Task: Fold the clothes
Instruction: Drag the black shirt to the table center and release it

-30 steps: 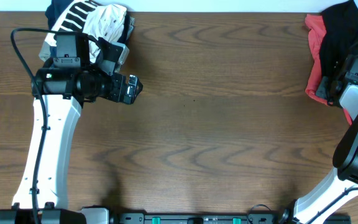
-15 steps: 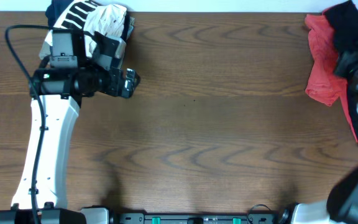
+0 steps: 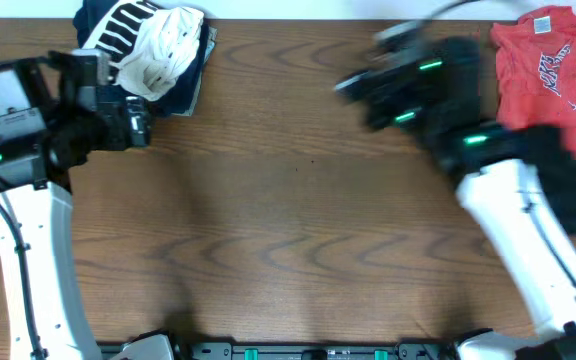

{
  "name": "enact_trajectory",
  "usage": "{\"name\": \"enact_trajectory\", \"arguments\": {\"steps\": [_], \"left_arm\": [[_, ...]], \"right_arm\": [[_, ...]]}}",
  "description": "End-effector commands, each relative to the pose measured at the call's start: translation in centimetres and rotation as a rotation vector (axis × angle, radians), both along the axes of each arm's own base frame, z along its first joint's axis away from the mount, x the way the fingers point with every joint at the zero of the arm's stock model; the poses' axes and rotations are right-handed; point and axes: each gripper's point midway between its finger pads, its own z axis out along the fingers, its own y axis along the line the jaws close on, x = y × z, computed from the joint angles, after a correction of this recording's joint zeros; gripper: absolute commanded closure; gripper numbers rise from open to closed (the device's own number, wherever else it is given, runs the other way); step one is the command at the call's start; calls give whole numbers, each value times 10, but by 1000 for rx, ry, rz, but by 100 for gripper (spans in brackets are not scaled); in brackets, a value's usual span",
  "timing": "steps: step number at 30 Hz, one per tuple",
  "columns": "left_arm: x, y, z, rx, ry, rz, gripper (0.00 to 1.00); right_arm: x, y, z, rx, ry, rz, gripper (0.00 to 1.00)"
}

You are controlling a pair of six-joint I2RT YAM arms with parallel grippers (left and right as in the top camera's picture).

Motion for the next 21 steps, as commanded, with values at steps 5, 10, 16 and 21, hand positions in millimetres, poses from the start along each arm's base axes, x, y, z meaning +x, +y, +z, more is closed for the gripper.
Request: {"name": "enact_trajectory", "arguments": {"steps": [5, 10, 16, 21], "left_arm": [[-1, 14, 13, -3, -29, 41, 2], [-1, 16, 13, -1, -27, 46, 2], [-6, 11, 7, -11, 6, 37, 2], [-23, -17, -20, -10, 124, -71, 2]], "right_arm": [[-84, 117, 13, 50, -19, 330, 88], [-79, 107, 28, 51, -23, 303, 57], [-40, 41, 14, 8, 74, 115, 37], [-22, -32, -20, -93, 211, -98, 28]]}}
